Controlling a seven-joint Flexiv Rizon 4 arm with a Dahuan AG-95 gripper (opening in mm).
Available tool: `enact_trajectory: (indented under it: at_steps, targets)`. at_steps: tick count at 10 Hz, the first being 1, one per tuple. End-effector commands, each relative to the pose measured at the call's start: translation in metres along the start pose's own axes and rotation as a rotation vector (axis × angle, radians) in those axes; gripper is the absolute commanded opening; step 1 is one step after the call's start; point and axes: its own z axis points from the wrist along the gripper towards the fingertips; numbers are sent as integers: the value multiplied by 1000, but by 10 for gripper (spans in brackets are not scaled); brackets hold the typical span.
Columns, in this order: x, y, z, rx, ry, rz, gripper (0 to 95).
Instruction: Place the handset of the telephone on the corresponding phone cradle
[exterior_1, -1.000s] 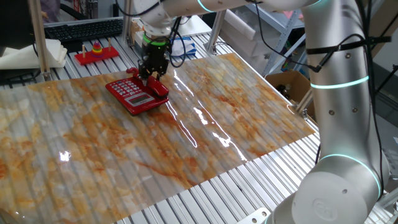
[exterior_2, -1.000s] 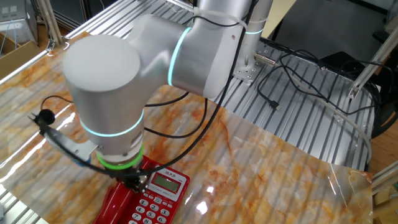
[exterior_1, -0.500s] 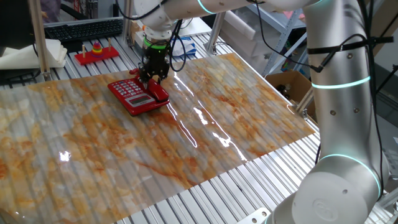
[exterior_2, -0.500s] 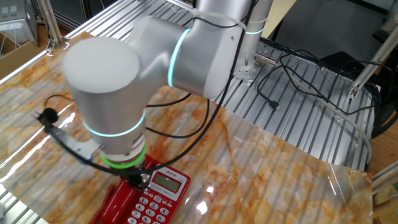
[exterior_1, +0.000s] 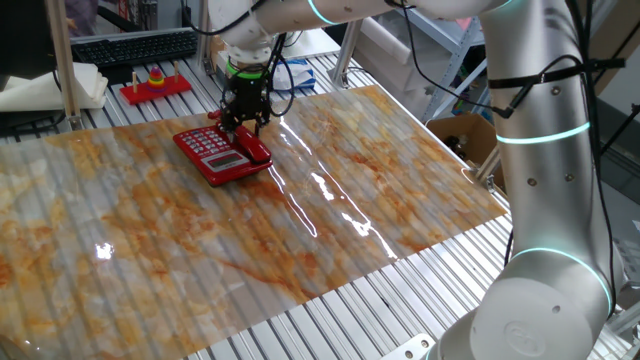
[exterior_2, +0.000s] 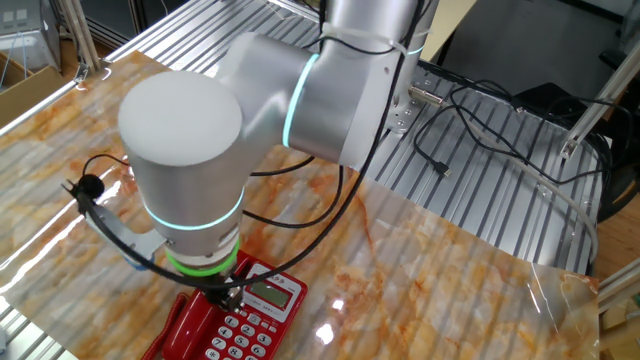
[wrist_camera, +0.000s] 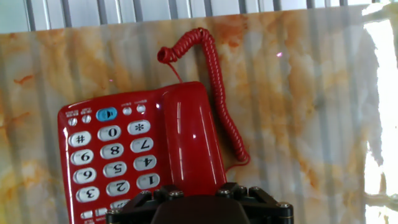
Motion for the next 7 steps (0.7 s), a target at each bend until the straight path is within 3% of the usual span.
enact_trajectory:
  at_steps: [1, 4, 7]
  targets:
    - [-1, -4, -8, -4, -4, 11, 950]
    - [-10, -25, -32, -12, 17, -10, 950]
    - [-25, -48, -39, -9, 53, -9, 950]
